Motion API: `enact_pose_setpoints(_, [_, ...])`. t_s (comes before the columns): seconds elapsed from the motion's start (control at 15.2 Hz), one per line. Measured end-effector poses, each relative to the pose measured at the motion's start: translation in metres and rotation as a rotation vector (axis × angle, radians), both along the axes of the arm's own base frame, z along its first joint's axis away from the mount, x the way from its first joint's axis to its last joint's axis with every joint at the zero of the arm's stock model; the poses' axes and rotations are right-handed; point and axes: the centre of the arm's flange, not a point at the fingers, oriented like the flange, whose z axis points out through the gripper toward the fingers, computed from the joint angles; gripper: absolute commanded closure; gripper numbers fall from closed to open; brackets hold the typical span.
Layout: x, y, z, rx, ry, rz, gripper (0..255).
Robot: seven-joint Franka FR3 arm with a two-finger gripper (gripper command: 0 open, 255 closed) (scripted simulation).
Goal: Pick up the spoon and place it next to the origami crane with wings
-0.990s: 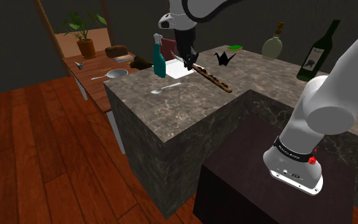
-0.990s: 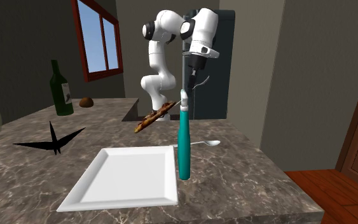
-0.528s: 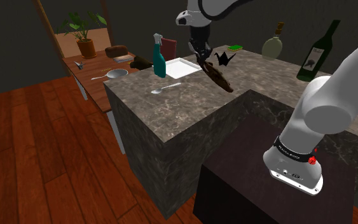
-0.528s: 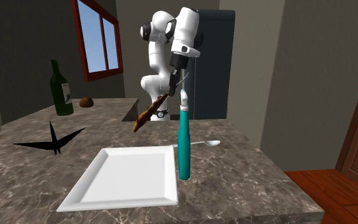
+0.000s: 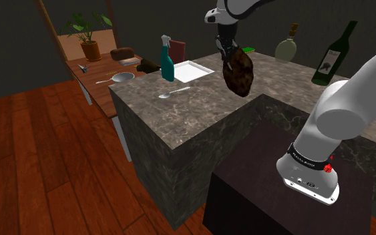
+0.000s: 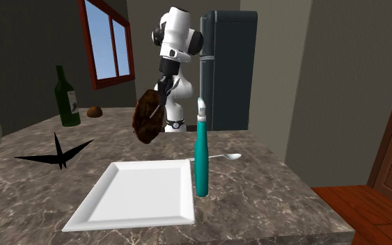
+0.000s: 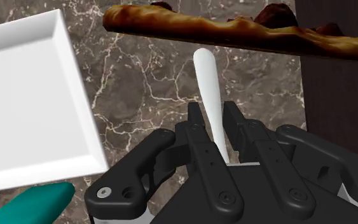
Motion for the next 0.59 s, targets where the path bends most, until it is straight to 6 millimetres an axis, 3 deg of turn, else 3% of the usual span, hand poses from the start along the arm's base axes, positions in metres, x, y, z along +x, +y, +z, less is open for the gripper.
enact_pose_setpoints(0.59, [-0.011,-0.118,0.002,0.000,-0.001,0.000,255])
